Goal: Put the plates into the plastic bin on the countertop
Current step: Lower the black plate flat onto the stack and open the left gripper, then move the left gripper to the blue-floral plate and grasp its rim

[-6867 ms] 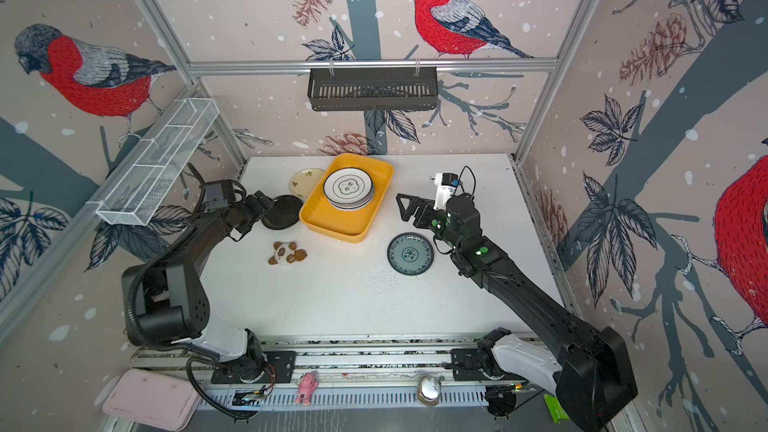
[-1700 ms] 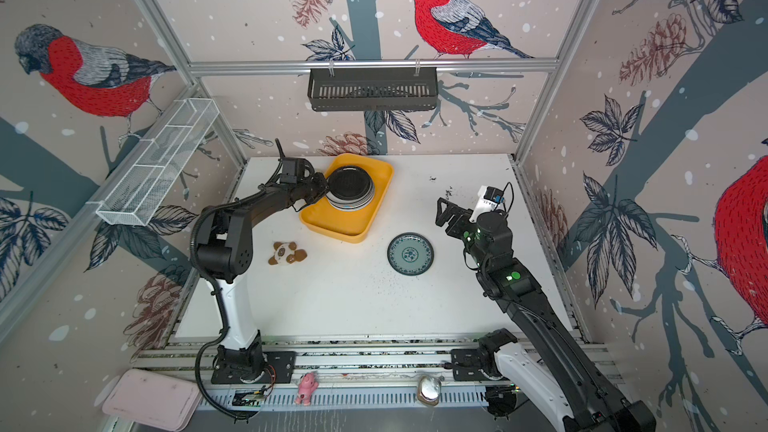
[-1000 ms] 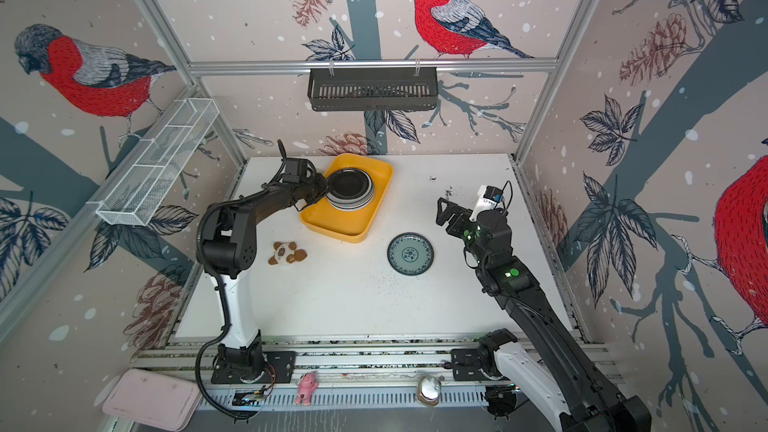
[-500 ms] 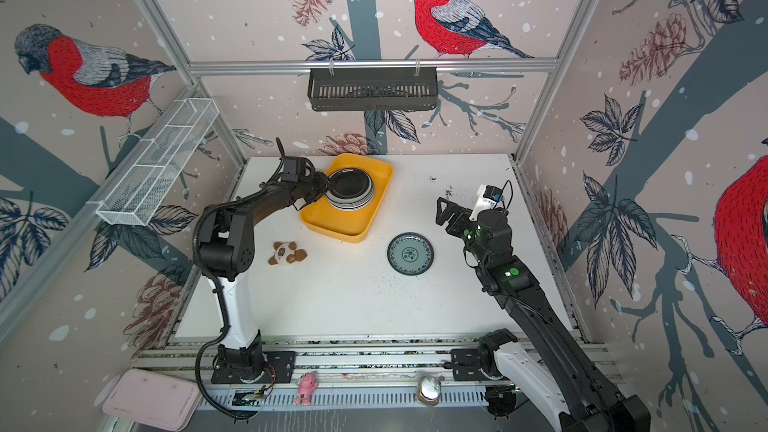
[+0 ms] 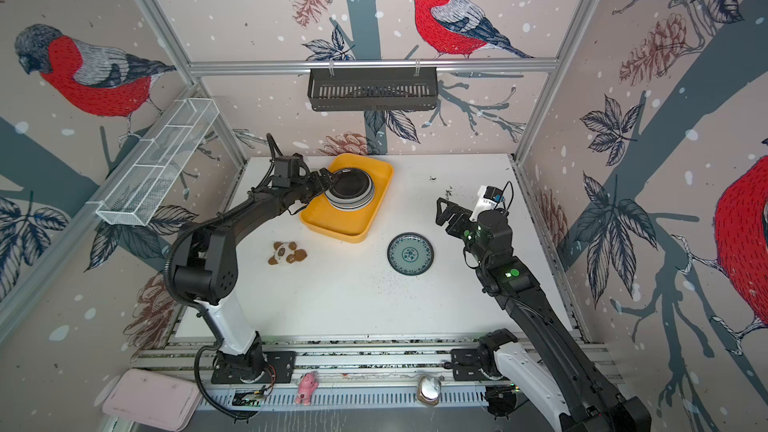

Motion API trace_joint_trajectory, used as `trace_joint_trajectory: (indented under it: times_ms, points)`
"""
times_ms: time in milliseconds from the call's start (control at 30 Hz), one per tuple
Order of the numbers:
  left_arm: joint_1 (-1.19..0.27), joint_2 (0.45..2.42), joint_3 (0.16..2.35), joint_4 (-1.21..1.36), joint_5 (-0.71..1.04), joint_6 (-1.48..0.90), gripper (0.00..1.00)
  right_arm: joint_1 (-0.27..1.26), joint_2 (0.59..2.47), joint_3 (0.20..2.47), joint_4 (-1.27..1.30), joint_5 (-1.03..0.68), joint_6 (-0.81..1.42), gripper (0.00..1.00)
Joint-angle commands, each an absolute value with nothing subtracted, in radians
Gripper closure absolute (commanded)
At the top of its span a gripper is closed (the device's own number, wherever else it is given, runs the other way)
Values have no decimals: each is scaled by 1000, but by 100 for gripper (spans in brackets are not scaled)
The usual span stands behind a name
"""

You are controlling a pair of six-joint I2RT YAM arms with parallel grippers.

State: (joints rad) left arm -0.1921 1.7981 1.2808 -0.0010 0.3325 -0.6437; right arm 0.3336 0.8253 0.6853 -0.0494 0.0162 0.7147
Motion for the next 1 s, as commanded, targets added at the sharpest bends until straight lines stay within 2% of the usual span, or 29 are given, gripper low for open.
trace_joint_trajectory:
  times_ms: [0,367,467,700,967]
  points:
    - [-211,1724,1233,102,359,-584,5,334,832,677,-80,41,760,0]
    - [-362,1448,1010,185,437,-461,4,348,755,572,-141,46,873,0]
    - [-444,1409,968,141,382,-430,4,376,711,538,-167,78,896,0]
    - [-659,1426,890,94,332,-391,7,448,633,464,-273,154,968,0]
    - [-739,1490,790,155,327,-480,12,602,547,404,-312,263,1080,0]
